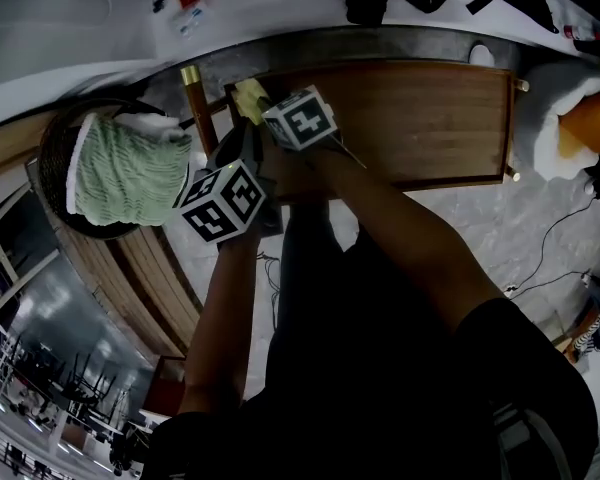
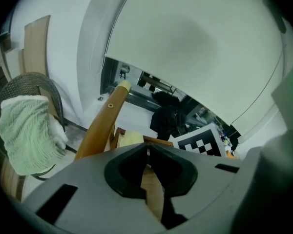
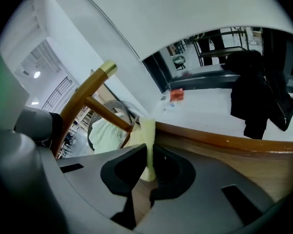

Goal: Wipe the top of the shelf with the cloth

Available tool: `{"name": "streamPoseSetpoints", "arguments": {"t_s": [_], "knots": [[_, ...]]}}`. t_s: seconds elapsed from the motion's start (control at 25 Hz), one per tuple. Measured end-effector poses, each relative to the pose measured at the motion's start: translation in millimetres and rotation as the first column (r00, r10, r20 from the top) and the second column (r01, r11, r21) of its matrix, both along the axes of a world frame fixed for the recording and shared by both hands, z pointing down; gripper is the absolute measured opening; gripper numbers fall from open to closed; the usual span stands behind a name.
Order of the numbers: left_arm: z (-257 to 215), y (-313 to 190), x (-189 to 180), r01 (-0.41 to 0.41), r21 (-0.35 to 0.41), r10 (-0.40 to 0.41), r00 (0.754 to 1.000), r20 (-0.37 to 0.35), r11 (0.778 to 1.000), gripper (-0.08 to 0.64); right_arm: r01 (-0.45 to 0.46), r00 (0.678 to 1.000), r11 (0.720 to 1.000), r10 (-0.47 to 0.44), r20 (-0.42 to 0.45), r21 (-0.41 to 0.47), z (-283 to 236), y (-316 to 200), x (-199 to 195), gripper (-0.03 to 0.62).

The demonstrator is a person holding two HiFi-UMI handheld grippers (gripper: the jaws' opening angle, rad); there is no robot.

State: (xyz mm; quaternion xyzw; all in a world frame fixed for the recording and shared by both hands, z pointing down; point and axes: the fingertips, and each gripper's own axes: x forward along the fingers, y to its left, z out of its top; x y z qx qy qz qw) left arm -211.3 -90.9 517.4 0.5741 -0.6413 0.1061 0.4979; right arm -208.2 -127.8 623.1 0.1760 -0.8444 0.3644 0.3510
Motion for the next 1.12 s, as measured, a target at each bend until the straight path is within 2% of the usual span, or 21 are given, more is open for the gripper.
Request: {"name": "streamPoseSetpoints", "arguments": {"t_s": [0.2, 0.44, 0.6, 0.72, 1.12], "knots": [[14.9, -4.2, 7.3, -0.030, -0.026, 0.031, 1.000, 0.003, 0.999, 0.011, -0.003, 1.000, 1.000, 0.004, -0.016, 0.028, -0.1, -4.6, 12.3, 0.046], [30.6, -15.4, 21.5, -0.044, -0.013, 0.044, 0.999, 0.027, 0.999, 0.011, -0.040, 0.999, 0.998, 0.041, -0.028, 0.044, 5.7, -14.5, 43.4, 0.046], [42.3, -24.1, 40.2, -0.032, -0.015, 0.032, 0.999, -0.009, 0.999, 0.011, -0.055, 0.997, 0.998, 0.057, -0.045, 0.043, 5.4, -21.3, 67.9, 0.046], [47.1, -33.3, 56.7, -0.061, -0.019, 0.061, 0.998, -0.009, 0.998, 0.011, -0.070, 0.996, 0.995, 0.074, -0.049, 0.074, 2.5, -34.3, 85.7, 0.046], [51.2, -65.2, 121.5, -0.133, -0.009, 0.133, 0.990, -0.039, 0.991, 0.011, -0.133, 0.988, 0.989, 0.137, -0.077, 0.062, 0.6, -56.6, 154.4, 0.046]]}}
